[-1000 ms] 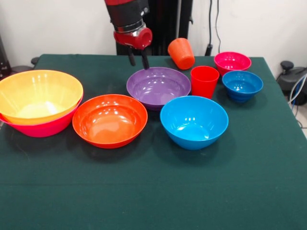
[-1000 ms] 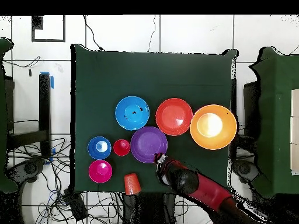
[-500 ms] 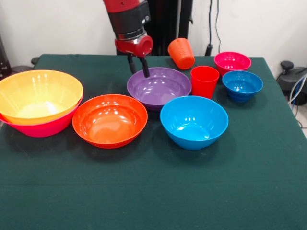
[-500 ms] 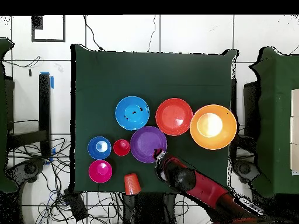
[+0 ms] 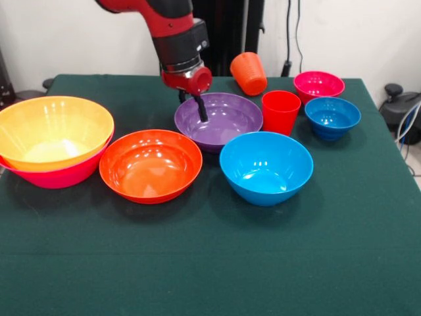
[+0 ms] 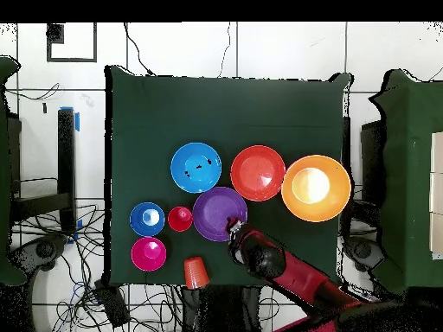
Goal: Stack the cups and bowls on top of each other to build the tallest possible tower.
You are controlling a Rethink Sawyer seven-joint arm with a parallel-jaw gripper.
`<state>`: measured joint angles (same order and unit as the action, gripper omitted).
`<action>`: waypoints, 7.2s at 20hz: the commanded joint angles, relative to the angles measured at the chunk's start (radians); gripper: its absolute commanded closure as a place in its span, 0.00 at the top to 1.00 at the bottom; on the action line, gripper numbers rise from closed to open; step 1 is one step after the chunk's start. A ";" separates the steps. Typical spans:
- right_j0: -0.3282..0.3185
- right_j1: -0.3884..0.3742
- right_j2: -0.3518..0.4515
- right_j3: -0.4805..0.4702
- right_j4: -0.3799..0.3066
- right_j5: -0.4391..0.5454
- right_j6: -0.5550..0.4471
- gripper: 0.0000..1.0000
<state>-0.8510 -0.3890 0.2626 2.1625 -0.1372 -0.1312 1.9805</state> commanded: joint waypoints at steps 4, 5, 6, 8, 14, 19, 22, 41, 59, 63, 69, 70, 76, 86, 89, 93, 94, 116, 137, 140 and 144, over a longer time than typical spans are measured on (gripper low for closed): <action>0.010 0.105 0.036 -0.139 -0.030 -0.046 0.109 1.00; 0.009 0.106 0.035 -0.141 -0.031 -0.042 0.107 1.00; 0.010 0.105 0.033 -0.144 -0.036 -0.038 0.101 1.00; 0.012 0.106 0.030 -0.150 -0.051 -0.034 0.093 0.00; 0.053 0.057 -0.011 -0.144 -0.051 -0.032 0.095 0.00; 0.047 -0.015 -0.025 -0.075 -0.053 0.000 0.110 0.00; 0.042 -0.060 -0.034 -0.032 -0.066 0.008 0.111 0.00; -0.045 -0.588 0.002 0.351 -0.100 0.248 0.029 0.00; -0.212 -0.992 0.224 0.360 0.020 0.688 -0.361 0.00; -0.260 -1.072 0.274 0.309 0.050 0.798 -0.497 0.00; -0.333 -1.072 0.361 0.205 0.032 0.906 -0.636 0.00; -0.343 -1.073 0.374 0.194 0.032 0.916 -0.662 0.00; -0.375 -1.041 0.419 0.071 -0.015 1.039 -0.742 0.00; -0.417 -0.837 0.526 -0.105 -0.118 1.103 -0.843 0.00; -0.419 -0.775 0.539 -0.139 -0.155 1.106 -0.857 0.00; -0.431 -0.725 0.555 -0.171 -0.206 1.097 -0.846 0.00; -0.437 -0.720 0.565 -0.173 -0.211 1.096 -0.853 0.00; -0.474 -0.483 0.667 -0.313 -0.388 1.302 -1.004 0.00; -0.482 -0.308 0.646 -0.360 -0.541 1.268 -1.050 0.00; -0.501 -0.304 0.671 -0.363 -0.534 1.264 -1.085 0.00; -0.476 -0.190 0.639 -0.442 -0.664 1.111 -1.092 0.00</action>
<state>-1.3643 -0.6932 0.8926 1.8035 -0.6435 1.0748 1.2366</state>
